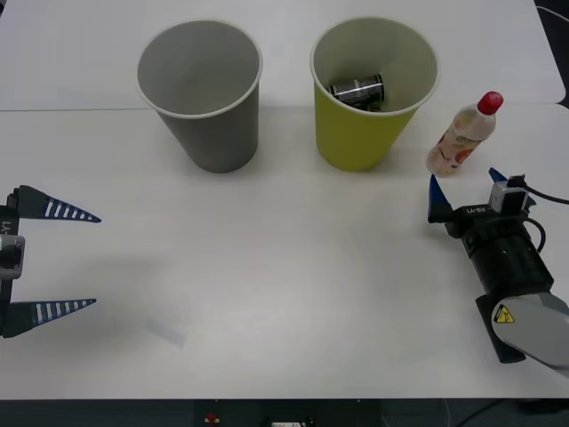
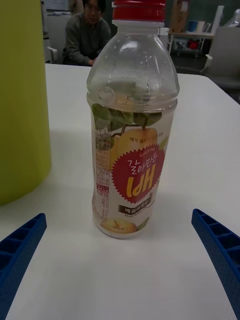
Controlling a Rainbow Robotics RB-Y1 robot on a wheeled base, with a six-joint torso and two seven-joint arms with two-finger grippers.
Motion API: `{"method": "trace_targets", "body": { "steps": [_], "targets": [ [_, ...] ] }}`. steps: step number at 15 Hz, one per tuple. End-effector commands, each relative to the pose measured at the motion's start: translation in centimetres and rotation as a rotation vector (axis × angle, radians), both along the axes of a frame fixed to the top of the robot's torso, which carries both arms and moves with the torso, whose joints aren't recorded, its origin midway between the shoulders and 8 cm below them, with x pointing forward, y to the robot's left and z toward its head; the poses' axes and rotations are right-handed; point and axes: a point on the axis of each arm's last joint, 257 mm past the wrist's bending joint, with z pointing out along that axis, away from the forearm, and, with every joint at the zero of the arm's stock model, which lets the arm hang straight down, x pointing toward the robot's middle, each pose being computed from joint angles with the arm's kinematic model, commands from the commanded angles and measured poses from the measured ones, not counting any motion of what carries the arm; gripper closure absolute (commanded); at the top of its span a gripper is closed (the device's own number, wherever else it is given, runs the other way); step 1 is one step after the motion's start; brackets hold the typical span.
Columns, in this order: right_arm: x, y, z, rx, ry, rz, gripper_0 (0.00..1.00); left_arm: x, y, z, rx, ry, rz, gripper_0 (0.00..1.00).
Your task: Put the can into the green bin and the plastic bottle into the gray bin
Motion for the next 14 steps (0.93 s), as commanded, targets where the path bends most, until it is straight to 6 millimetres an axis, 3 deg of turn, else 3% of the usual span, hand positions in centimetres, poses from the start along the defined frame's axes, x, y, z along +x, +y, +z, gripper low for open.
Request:
{"method": "trace_targets", "body": {
  "steps": [1, 14],
  "targets": [
    [1.9, 0.0, 0.3, -0.009, -0.017, -0.024, 0.00, 0.0, 0.0, 0.0, 0.000, 0.000, 0.000, 0.00],
    [7.8, -0.1, 2.2, -0.016, -0.019, -0.084, 0.00, 0.0, 0.0, 0.0, 0.000, 0.000, 0.000, 0.00]
  ]
}}
